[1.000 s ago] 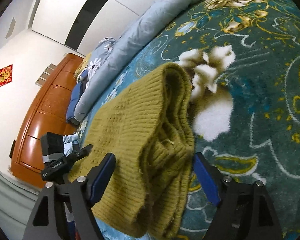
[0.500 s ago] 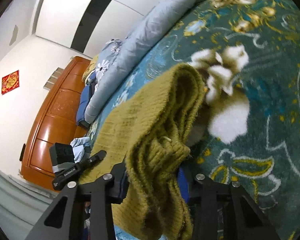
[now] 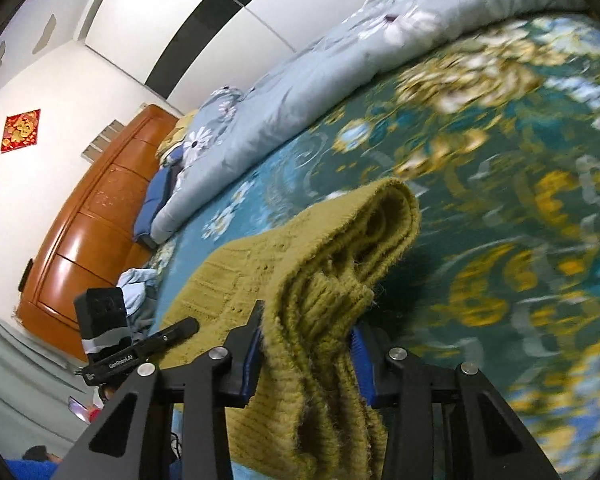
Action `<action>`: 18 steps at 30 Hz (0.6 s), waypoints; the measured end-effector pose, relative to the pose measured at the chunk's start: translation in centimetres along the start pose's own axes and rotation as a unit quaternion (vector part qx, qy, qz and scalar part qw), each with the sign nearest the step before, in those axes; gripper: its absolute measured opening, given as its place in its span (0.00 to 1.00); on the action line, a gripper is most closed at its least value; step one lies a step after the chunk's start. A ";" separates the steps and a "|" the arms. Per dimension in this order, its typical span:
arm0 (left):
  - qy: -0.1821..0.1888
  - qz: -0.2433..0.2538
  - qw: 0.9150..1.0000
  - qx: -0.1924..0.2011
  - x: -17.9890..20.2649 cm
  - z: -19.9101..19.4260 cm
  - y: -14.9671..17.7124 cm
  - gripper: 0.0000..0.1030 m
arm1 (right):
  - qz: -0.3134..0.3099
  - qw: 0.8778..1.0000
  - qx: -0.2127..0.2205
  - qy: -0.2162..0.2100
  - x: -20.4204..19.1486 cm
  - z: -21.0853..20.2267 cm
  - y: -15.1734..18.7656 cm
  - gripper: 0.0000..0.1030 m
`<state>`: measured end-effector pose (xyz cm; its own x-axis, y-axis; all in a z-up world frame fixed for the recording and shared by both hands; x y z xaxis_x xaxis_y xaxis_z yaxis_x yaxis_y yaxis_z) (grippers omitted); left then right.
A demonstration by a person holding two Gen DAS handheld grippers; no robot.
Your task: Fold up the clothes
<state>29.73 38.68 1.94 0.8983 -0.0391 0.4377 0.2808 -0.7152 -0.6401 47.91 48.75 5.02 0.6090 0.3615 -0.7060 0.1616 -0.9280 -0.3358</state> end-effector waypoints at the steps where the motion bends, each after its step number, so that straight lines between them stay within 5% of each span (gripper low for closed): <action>1: 0.007 0.005 1.000 -0.002 1.2 1.0 -0.5 0.26 | -0.001 1.000 0.006 0.007 0.9 -1.2 -0.7 0.40; 10: 0.060 0.050 0.997 -0.003 12.2 10.6 -5.3 0.26 | -0.009 0.996 0.064 0.060 8.7 -11.4 -7.9 0.40; 18: 0.054 0.094 0.994 0.005 19.8 18.2 -10.0 0.26 | -0.015 0.992 0.086 0.096 15.6 -18.0 -14.8 0.40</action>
<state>50.90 57.76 5.48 0.8939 -0.2466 0.3743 0.1145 -0.6817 -0.7226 68.96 66.46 10.19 0.7450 0.3500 -0.5678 0.0580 -0.8820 -0.4676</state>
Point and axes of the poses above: each gripper's, at about its wrist camera, not at the fingertips, and z roughly the way its jaws point, x to its right, y to its underside, the point moved 9 cm from there along z, roughly the way its jaws point, and after that the axes turned 12 degrees about z, right-handed, at the moved point
